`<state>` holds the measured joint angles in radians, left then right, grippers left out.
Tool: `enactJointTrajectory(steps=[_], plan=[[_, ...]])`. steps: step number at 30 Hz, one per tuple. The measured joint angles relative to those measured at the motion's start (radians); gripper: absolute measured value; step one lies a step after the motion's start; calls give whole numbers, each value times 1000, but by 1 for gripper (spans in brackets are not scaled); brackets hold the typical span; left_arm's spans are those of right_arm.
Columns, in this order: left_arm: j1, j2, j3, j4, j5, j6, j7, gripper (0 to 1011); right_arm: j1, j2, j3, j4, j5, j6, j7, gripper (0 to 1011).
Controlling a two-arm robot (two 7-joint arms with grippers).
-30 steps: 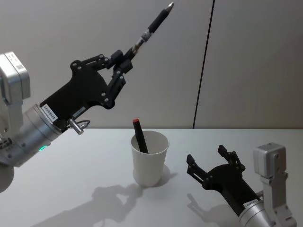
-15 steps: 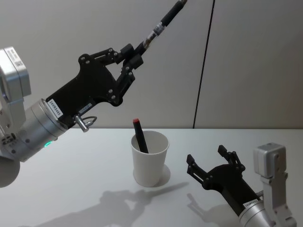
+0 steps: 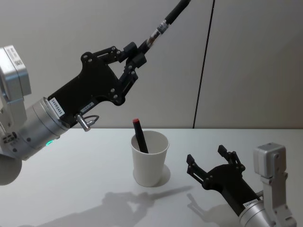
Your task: Place the pen into the pen holder.
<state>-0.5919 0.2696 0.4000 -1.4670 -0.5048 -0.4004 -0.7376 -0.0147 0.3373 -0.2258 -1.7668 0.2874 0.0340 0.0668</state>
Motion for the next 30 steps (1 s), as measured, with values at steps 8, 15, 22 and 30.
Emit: enactJointTrajectory(steps=[8,15,22,30], plan=[[-2,-1,1,1,-3,-2,-4,204,2,-11,3,-2,14,4,8,1001],[-2,-1,2,1,-4,-3,-5,204,4,-29,15,-16,61,14,32,1001],[-3,-2,2,0,-5,-3,-7,204,4,-48,35,-40,130,35,64,1001],[-4,-2,2,0,-5,-3,-7,204,-2,-63,69,-80,236,78,99,1001]])
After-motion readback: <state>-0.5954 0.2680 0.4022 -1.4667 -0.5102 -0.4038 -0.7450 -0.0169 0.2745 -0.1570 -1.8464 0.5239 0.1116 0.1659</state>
